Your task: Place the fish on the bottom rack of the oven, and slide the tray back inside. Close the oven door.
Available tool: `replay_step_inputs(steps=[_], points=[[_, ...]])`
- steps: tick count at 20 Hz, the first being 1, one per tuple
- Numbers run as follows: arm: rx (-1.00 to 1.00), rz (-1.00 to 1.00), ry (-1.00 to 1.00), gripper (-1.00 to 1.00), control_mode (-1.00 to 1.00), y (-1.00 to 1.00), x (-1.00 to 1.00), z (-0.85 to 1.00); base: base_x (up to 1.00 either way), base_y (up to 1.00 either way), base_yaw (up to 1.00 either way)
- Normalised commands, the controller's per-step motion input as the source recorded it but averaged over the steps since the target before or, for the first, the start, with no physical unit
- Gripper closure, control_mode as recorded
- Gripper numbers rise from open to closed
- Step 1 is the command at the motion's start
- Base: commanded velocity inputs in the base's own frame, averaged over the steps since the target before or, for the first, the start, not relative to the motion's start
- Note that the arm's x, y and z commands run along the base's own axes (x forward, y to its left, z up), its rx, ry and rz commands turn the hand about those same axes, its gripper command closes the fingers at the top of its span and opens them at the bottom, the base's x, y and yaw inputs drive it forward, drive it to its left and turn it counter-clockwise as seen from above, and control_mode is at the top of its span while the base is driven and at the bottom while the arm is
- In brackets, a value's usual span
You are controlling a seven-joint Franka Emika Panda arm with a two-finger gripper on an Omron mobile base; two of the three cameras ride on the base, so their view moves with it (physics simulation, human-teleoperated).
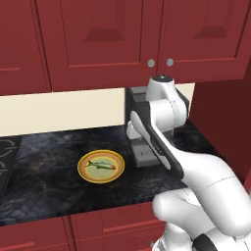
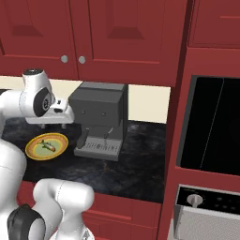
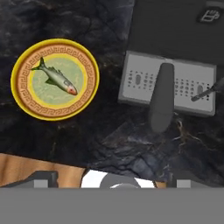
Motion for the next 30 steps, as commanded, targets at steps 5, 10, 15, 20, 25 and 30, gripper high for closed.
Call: replay_step_inputs(steps=[5,10,15,20,25,30], points=[[-0.04,0.23,0.00,-1.00,-1.00,0.67,0.00,-0.28,0.00,0.00,0.00],[0.00,0.25,0.02,-1.00,-1.00,0.51,0.01,-0.31,0.00,0.00,0.00],[0.00,0.22,0.09,-1.00,-1.00,0.30,0.17,-0.47,0.00,0.00,0.00],[0.00,0.10,0.08,-1.00,-1.00,0.24,0.42,-0.45,0.00,0.00,0.00],[-0.02,0.02,0.01,-1.00,-1.00,0.32,0.67,-0.47,0.00,0.00,0.00],[-0.05,0.00,0.00,-1.00,-1.00,0.29,0.66,-0.45,0.00,0.00,0.00]])
